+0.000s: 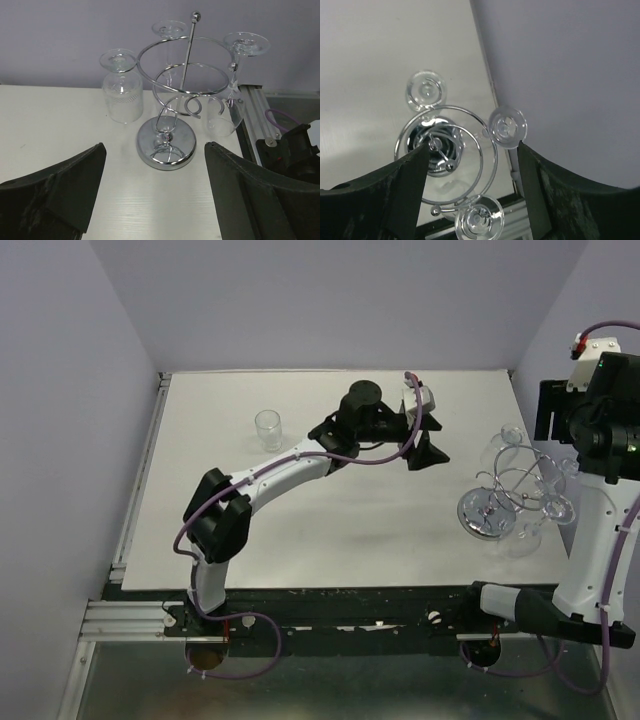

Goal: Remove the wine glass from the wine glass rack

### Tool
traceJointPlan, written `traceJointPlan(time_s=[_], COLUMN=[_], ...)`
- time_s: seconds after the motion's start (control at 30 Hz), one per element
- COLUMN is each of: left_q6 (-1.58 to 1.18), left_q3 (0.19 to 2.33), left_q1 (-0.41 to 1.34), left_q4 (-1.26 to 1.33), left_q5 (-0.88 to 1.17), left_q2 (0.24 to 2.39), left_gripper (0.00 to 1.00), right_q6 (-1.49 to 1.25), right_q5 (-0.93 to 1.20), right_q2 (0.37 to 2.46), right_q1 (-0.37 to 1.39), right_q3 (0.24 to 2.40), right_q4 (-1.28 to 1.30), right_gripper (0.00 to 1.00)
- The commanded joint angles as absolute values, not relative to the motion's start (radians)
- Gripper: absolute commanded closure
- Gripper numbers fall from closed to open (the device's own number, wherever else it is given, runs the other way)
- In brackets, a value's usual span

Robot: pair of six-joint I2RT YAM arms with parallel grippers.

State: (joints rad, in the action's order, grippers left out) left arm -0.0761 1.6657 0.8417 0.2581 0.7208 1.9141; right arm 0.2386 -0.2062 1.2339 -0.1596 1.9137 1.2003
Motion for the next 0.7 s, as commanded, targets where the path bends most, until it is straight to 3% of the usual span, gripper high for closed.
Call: traceJointPlan(time_s=[0.0, 0.23, 0.67], left_q6=[-0.135, -0.062, -0.028], left_q3=[1.666, 1.539, 1.489], left_q1=[0.868, 0.871, 0.871], left_q4=[0.371, 0.307, 0.258], left_q5=[0.755, 0.747, 0.727], left_q2=[1.907, 1.815, 1.773], left_gripper=[0.06, 0.07, 0.07], right_q6=[0.216, 0.173, 0.179], right_q5=[-0.152, -0.042, -0.021], right_q2=[1.243, 1.22, 1.252], right_q1=[-0.262, -0.288, -0.288], right_q3=[1.861, 1.688, 1.672], right_q4=[1.382, 1.37, 1.318], right_gripper=[0.25, 0.41, 0.55])
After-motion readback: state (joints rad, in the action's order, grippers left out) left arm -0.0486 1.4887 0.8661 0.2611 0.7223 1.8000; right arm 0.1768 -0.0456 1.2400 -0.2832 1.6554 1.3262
